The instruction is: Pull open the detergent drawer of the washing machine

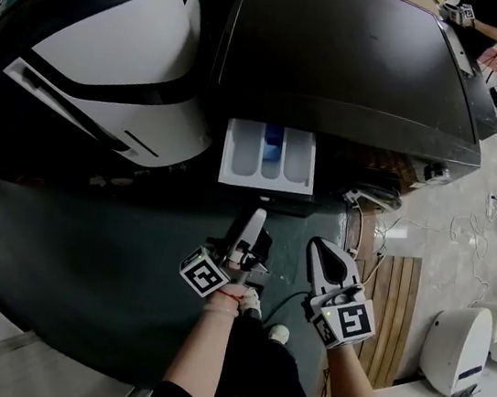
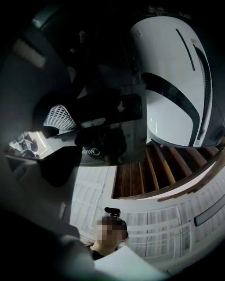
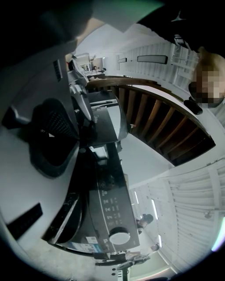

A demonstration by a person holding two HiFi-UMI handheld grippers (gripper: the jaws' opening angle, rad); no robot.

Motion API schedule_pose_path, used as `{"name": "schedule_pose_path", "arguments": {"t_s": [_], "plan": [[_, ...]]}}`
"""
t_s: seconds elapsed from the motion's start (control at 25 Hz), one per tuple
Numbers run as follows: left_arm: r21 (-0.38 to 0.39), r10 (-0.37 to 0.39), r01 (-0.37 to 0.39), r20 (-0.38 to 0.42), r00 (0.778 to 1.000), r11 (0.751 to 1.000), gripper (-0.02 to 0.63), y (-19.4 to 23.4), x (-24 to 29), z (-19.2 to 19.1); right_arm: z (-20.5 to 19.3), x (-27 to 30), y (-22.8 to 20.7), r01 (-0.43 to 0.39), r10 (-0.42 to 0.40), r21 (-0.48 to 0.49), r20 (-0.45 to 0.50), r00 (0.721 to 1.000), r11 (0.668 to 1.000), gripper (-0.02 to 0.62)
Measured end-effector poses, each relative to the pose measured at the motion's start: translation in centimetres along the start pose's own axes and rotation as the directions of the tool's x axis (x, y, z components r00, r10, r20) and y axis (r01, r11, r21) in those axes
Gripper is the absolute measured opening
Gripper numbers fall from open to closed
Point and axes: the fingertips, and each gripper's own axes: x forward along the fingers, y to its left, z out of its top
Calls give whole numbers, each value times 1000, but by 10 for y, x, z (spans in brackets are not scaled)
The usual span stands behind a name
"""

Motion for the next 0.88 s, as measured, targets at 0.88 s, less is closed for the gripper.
{"name": "schedule_pose_path", "arguments": {"t_s": [0.88], "plan": [[-4, -4, 4, 10, 1000, 1000, 114, -12, -24, -10, -4, -22, 16, -13, 13, -1, 12, 1000, 1000, 12]]}}
